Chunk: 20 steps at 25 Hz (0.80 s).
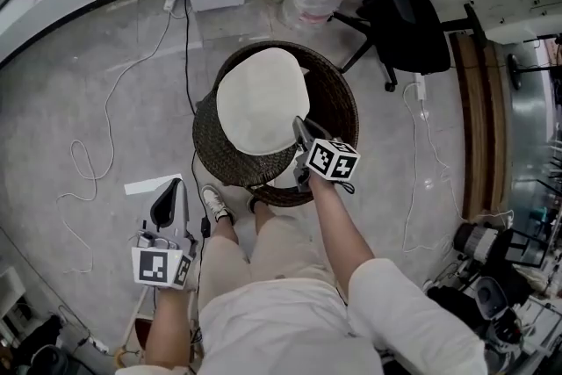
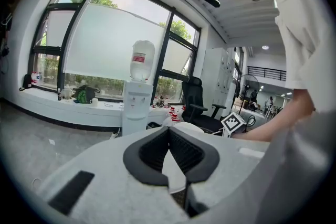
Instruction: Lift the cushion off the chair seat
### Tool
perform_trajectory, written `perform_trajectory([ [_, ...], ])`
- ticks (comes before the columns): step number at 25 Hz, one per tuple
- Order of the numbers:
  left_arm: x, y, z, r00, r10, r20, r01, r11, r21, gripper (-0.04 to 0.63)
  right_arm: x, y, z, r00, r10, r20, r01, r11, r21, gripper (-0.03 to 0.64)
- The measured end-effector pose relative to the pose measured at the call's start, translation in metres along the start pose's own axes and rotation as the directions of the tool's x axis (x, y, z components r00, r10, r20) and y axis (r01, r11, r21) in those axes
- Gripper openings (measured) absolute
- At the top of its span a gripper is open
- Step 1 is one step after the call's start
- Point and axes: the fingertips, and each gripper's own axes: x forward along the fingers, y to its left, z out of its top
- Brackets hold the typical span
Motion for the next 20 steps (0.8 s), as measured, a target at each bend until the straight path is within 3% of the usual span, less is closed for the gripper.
perform_trajectory([
  [11, -0.016, 0.012, 0.052, 0.996, 0.028, 0.084, -0.033, 0.997, 0.065, 0.015, -0.031, 0.021, 0.037, 1.000, -0.009, 0.018, 0.010, 0.998, -0.070, 0.031],
  [20, -0.033, 0.025, 0.104, 0.980, 0.041, 0.193, -0.064, 0.992, 0.112, 0.015, -0.064, 0.061, 0.093, 0.992, 0.043, 0.121, -0.022, 0.985, -0.169, 0.032],
])
